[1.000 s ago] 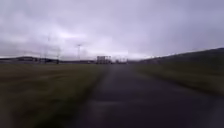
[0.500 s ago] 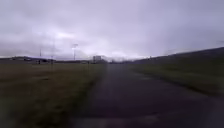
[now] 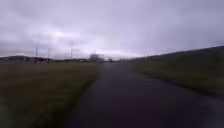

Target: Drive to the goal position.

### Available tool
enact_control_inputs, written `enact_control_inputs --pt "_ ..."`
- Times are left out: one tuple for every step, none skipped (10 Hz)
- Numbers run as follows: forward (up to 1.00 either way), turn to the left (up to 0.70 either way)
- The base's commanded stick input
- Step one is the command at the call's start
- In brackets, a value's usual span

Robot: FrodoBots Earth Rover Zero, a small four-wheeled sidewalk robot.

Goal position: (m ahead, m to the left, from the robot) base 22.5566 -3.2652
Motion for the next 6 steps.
enact_control_inputs --pt "1.0 0.0" --pt "1.0 0.0" --pt "1.0 0.0" --pt "1.0 0.0" --pt "1.0 0.0" --pt "1.0 0.0"
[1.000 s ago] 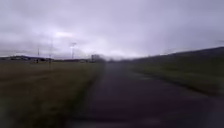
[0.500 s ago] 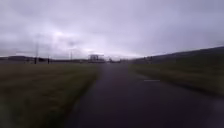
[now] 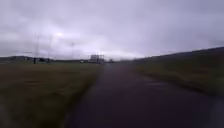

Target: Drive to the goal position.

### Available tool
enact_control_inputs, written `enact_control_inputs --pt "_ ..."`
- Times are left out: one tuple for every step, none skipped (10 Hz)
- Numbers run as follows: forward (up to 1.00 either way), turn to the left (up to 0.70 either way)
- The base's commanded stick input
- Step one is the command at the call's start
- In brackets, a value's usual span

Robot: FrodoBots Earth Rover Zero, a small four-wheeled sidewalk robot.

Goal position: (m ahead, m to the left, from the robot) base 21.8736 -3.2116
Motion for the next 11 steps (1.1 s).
enact_control_inputs --pt "1.0 0.0" --pt "1.0 0.0" --pt "1.0 0.0" --pt "1.0 0.0" --pt "1.0 0.0" --pt "1.0 0.0" --pt "1.0 0.0" --pt "1.0 0.0" --pt "1.0 0.0" --pt "1.0 0.0" --pt "1.0 -0.21"
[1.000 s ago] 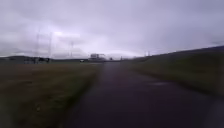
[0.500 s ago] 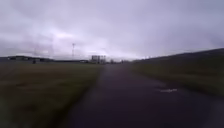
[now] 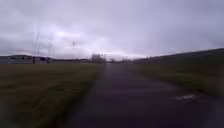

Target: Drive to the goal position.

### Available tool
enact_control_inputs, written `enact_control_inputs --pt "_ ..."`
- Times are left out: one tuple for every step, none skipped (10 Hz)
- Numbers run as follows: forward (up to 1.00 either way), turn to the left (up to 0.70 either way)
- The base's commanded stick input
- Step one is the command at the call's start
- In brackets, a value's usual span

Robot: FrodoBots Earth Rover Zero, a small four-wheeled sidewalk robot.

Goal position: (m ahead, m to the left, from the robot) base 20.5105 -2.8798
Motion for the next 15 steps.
enact_control_inputs --pt "1.0 -0.24" --pt "1.0 -0.27" --pt "1.0 -0.08" --pt "1.0 -0.03" --pt "1.0 0.0" --pt "1.0 0.0" --pt "1.0 0.0" --pt "1.0 0.0" --pt "1.0 0.0" --pt "1.0 0.0" --pt "1.0 0.0" --pt "1.0 0.0" --pt "1.0 0.0" --pt "1.0 0.0" --pt "1.0 0.0"
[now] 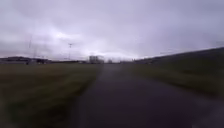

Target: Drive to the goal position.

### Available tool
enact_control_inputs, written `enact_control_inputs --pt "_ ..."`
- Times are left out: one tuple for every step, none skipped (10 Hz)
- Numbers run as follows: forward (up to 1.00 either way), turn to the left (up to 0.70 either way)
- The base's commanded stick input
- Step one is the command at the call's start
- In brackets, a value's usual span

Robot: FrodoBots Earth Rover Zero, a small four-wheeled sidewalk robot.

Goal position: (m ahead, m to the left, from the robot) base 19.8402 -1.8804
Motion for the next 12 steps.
enact_control_inputs --pt "1.0 0.0" --pt "1.0 0.0" --pt "1.0 0.0" --pt "1.0 0.0" --pt "1.0 0.0" --pt "1.0 0.0" --pt "1.0 0.0" --pt "1.0 0.0" --pt "1.0 0.0" --pt "1.0 0.0" --pt "1.0 -0.18" --pt "1.0 -0.2"
